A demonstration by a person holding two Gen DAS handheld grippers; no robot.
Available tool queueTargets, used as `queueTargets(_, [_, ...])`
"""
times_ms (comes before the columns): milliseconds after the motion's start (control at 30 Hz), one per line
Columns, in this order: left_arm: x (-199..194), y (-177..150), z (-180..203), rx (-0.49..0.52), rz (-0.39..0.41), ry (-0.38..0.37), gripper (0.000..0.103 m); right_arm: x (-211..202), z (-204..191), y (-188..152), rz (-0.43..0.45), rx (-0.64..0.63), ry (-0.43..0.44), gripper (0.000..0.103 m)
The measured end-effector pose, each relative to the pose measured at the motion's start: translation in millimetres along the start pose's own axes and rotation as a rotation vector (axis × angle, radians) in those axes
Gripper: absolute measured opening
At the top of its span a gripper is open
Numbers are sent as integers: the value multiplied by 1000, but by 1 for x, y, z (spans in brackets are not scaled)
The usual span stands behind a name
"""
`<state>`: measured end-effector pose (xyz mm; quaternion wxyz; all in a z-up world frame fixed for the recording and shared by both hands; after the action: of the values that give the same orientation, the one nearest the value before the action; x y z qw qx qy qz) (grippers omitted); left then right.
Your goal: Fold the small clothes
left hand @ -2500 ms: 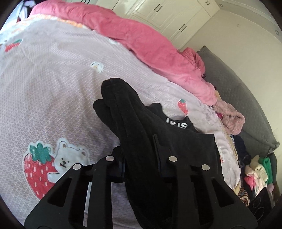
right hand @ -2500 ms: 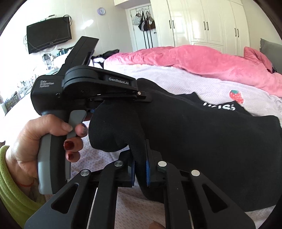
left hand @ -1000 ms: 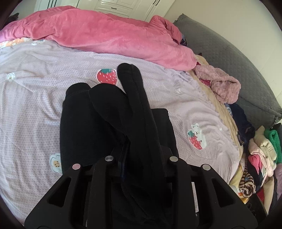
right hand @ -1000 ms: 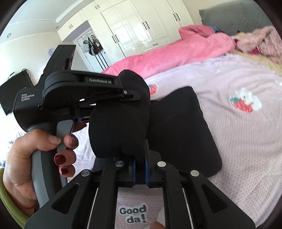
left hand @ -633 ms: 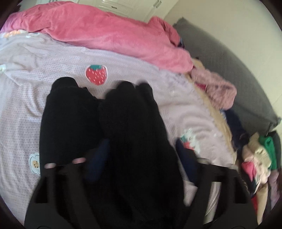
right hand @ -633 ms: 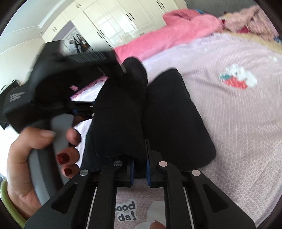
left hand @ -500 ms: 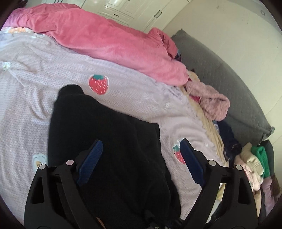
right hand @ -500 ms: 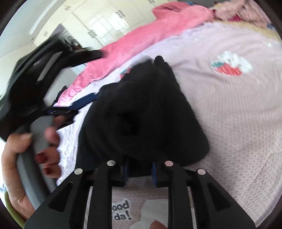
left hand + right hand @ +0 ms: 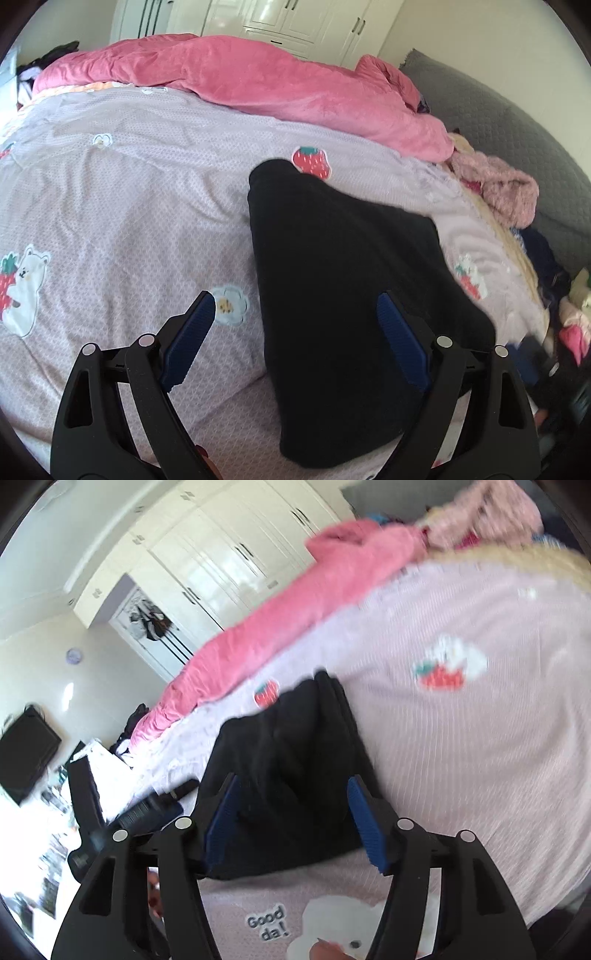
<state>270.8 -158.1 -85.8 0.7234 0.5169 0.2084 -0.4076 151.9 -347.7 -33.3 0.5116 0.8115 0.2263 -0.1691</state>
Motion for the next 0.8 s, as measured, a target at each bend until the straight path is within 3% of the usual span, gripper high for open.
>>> queueTargets(100, [7, -19, 6, 62, -31, 7, 81, 12, -1, 6, -45, -40, 38, 55])
queueTargets(133, [8, -23, 8, 74, -34, 5, 81, 17, 1, 9, -66, -34, 53, 41])
queueTargets(167, [9, -26, 8, 81, -31, 8, 81, 24, 1, 13, -92, -29, 72, 32])
queueTargets(300, [12, -30, 7, 83, -36, 8, 81, 59, 2, 27, -187, -18, 110, 32])
queueTargets(433, [10, -32, 5, 72, -39, -1, 81, 95, 14, 18, -311, 29, 89, 32])
queueTargets(667, [-2, -34, 11, 92, -4, -9, 81, 105, 18, 13, -289, 45, 115, 40])
queueTargets(800, [-5, -38, 19, 120, -7, -17, 81, 113, 20, 14, -286, 11, 78, 42])
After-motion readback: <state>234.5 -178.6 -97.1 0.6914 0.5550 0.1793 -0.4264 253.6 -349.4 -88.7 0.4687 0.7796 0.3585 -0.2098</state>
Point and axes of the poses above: each gripper's, at about its wrist camera, not at the fingertips, and x roughly the way its jaws point, z to its right, y to its top, the point moved 10 cm from there along x, roughly the way its jaws point, and after that the axes turned 9 degrees about -x, right-handed, at the moved point
